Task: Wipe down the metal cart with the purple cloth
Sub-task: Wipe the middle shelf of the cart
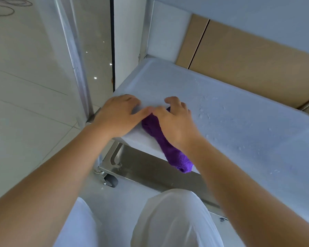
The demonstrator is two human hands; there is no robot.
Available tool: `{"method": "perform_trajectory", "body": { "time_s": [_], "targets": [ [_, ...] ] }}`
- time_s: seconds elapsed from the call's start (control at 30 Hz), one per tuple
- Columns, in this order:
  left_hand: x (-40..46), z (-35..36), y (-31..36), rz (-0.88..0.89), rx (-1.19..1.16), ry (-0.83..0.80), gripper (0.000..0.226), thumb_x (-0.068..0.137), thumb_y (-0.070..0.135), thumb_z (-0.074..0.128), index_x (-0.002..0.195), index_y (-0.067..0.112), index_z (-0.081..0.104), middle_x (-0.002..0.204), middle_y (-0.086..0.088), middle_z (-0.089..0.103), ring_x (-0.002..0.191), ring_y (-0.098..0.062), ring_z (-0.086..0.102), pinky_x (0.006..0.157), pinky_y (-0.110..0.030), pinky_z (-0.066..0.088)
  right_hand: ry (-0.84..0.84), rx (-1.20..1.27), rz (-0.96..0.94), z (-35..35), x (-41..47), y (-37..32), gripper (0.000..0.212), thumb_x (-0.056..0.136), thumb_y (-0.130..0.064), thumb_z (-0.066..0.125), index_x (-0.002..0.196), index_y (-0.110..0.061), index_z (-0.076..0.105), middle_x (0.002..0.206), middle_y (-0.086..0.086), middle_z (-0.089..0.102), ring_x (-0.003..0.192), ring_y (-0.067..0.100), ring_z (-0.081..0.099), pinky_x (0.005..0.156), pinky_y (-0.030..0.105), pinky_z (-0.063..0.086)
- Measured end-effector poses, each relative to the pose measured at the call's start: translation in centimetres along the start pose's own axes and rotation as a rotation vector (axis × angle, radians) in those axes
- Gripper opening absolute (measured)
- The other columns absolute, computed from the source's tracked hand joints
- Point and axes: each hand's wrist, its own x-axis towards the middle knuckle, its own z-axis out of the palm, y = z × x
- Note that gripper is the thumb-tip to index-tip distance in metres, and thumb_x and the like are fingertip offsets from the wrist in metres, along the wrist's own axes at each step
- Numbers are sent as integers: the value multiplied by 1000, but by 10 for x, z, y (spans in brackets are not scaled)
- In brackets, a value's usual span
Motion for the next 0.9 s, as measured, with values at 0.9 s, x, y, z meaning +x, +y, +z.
{"method": "perform_trajectory", "body": {
  "time_s": [0.9],
  "targets": [
    [-11,12,20,-124,20,-40,51,90,41,36,117,3,56,147,-8,38,133,-22,37,103,-32,33,-121,-124,-221,4,-20,50,51,99,-33,29,148,-21,25,156,-5,20,141,7,13,107,12,6]
  ]
}}
